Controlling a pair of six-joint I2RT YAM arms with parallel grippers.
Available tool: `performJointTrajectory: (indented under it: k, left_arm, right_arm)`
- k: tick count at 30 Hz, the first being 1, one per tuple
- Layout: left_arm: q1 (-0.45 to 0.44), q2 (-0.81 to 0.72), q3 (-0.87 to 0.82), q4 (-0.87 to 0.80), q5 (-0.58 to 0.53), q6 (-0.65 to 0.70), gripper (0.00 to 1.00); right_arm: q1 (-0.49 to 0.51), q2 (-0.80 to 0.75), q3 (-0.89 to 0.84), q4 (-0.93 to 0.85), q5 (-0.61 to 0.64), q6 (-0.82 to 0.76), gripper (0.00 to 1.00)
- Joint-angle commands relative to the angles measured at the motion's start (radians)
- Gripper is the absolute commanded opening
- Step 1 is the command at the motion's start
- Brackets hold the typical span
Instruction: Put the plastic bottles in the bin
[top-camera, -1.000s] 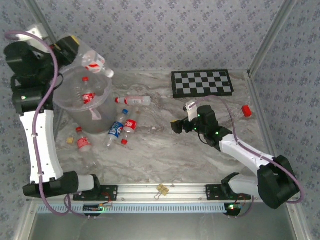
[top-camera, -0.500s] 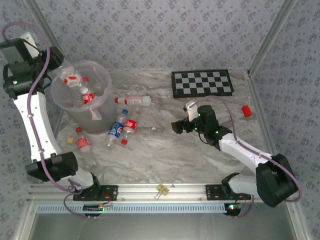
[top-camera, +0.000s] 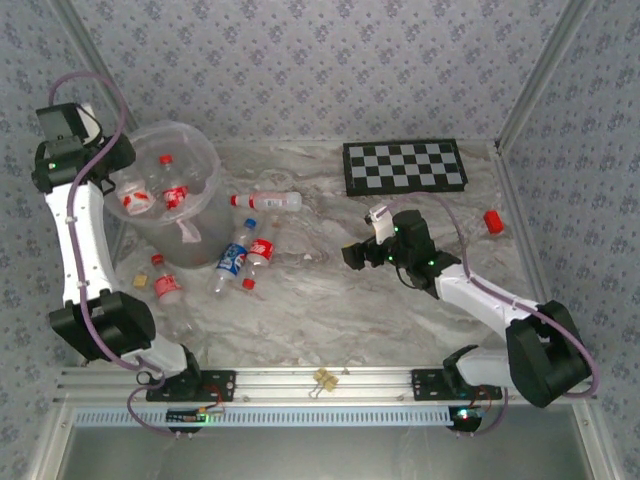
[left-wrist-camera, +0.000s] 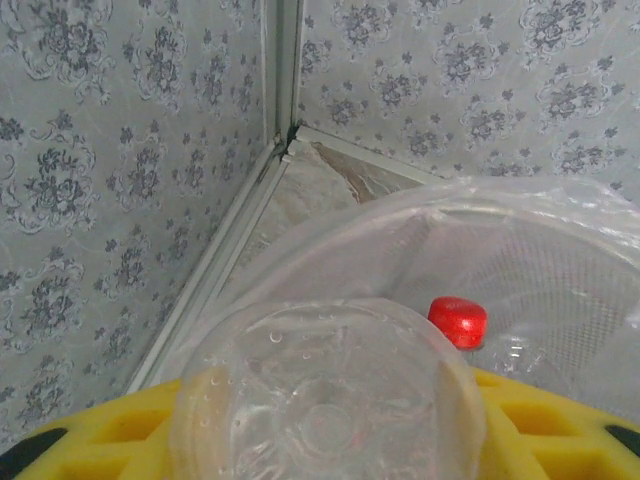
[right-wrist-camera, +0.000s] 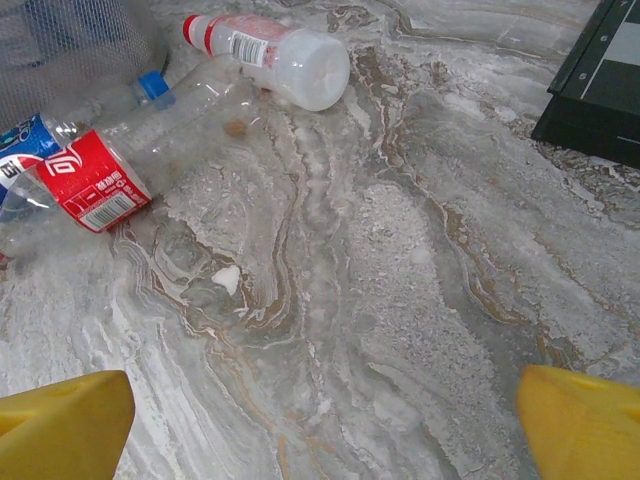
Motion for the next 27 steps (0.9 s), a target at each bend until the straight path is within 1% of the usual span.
performJointTrajectory:
  k: [1, 5, 7, 9, 13, 15, 20, 27]
  left_arm:
    - [-0.025, -0.017, -0.126, -0.056, -0.021, 0.04, 0.0]
    - [-0.054, -0.011, -0.211, -0.036, -0.029, 0.046, 0.0]
    - [-0.054, -0.01, -0.243, -0.029, -0.02, 0.037, 0.0]
    - [-0.054, -0.015, -0.277, -0.013, -0.002, 0.019, 0.0]
    - [-0.056, -0.028, -0.34, 0.029, 0.079, -0.019, 0.0]
    - [-0.062, -0.032, -0.345, 0.033, 0.107, -0.027, 0.0]
    - [-0.077, -0.037, -0.316, -0.002, 0.122, -0.02, 0.0]
    - [-0.083, -0.01, -0.336, -0.051, 0.08, -0.007, 0.0]
  right_arm:
    - [-0.006, 0.015, 0.027, -0.022, -0.023, -0.015, 1.0]
    - [-0.003, 0.02, 0.038, -0.033, -0.024, -0.018, 1.0]
    - [-0.002, 0.018, 0.038, -0.037, -0.022, -0.018, 1.0]
    - [0.001, 0.018, 0.036, -0.037, -0.021, -0.016, 1.0]
    - [0.002, 0.025, 0.04, -0.033, -0.025, -0.014, 1.0]
    - [0.002, 0.027, 0.044, -0.035, -0.027, -0.017, 1.0]
    - [0.002, 0.035, 0.05, -0.033, -0.031, -0.022, 1.0]
    - [0.004, 0.048, 0.053, -0.019, -0.043, -0.019, 1.0]
